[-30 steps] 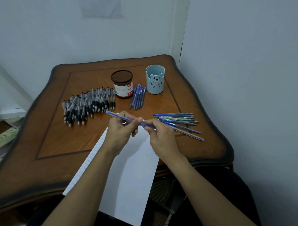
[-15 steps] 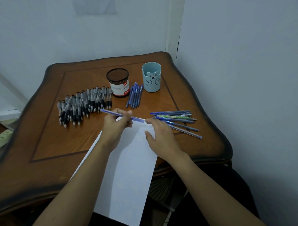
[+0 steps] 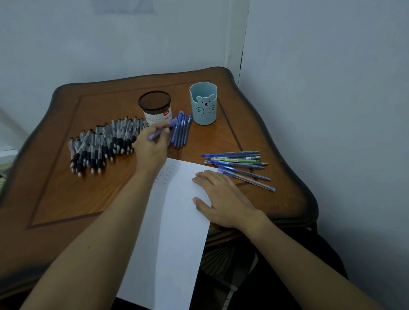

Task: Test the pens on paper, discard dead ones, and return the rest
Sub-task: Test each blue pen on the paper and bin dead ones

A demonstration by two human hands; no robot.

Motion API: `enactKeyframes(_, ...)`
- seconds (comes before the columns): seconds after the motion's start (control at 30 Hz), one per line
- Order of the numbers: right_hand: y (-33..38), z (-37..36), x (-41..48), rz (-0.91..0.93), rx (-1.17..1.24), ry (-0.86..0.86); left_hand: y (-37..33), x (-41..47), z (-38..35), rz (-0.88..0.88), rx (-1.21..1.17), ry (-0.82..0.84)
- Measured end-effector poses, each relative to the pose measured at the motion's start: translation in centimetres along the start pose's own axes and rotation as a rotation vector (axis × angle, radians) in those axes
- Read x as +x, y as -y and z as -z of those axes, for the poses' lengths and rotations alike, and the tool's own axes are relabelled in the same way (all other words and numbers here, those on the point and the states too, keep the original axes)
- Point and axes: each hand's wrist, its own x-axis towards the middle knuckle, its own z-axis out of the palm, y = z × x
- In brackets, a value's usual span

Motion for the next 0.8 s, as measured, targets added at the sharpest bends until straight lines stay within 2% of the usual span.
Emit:
enactKeyframes(0.23, -0.1, -0.5, 0.0, 0.01, -0.014, -0.032, 0.2, 1.7, -2.2, 0.12, 0.196, 0.145)
enactKeyframes(0.33, -0.1, -0.5, -0.1, 0.007, 0.003, -0.043, 0.6, 2.3, -2.7, 0.157, 0.25, 0.138)
enactKeyframes(0.47, -0.2, -0.6, -0.2, -0.007, 0.007, -0.066, 1.5, 3.2, -3.0, 0.11, 0.425, 0.161)
enactKeyframes(0.67, -0.1, -0.7, -0.4, -0.02, -0.008, -0.107, 2.2, 3.2, -3.2, 0.118, 0.568, 0.281)
enactKeyframes(0.8, 0.0, -0.7, -0.5, -0.02, -0.024, -0.115, 0.8, 1.5, -3.0, 0.004, 0.63, 0.263)
